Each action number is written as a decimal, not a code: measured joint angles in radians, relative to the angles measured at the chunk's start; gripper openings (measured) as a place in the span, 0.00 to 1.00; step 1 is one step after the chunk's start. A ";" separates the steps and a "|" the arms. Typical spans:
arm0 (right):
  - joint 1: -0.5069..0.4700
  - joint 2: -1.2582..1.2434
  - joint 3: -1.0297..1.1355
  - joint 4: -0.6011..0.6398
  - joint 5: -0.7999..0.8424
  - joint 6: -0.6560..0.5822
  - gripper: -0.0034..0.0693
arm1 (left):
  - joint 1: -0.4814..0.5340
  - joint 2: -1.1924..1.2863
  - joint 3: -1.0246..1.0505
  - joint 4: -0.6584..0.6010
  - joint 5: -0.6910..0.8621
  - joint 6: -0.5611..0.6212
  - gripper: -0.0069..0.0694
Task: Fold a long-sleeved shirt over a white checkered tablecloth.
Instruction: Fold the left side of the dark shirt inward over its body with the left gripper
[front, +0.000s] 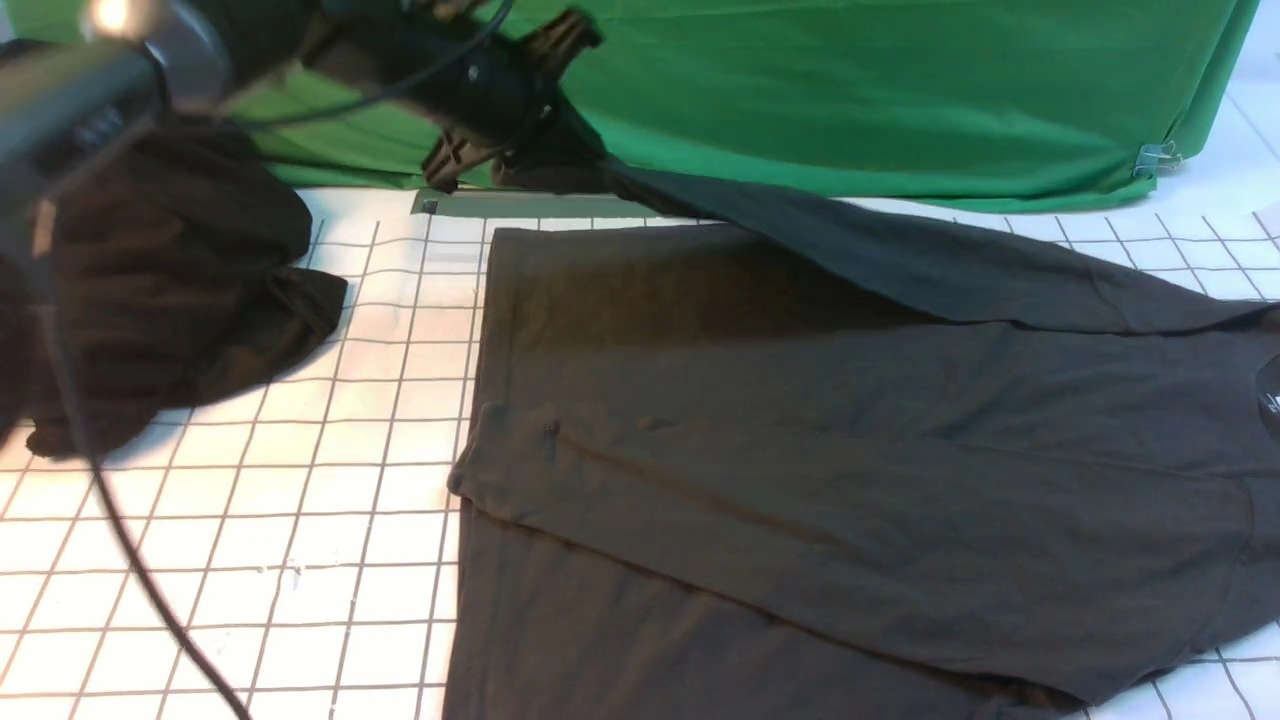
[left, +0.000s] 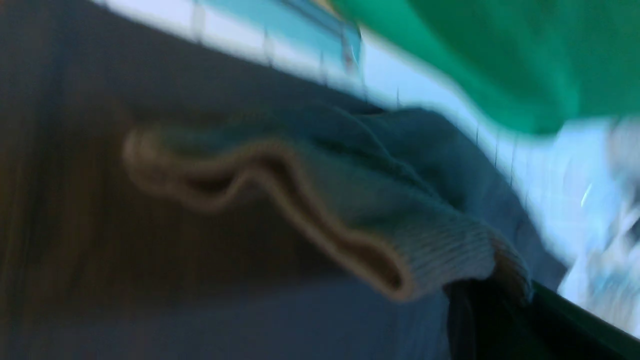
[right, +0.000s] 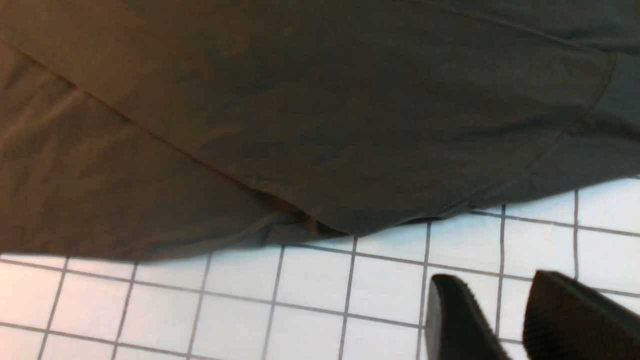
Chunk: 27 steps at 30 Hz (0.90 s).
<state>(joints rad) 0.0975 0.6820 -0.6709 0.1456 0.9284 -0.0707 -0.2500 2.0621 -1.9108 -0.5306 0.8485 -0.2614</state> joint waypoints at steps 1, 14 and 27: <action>0.000 0.000 0.000 0.000 0.000 0.000 0.34 | -0.039 -0.065 0.074 0.064 0.023 -0.025 0.10; 0.000 0.000 0.000 0.000 0.000 0.000 0.37 | -0.247 -0.381 0.845 0.166 -0.351 -0.056 0.12; 0.000 0.000 0.000 0.000 -0.008 0.000 0.37 | -0.232 -0.485 0.803 0.308 -0.113 -0.081 0.64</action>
<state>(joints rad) 0.0975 0.6820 -0.6709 0.1456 0.9205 -0.0707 -0.4824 1.5768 -1.1083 -0.2223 0.7352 -0.3427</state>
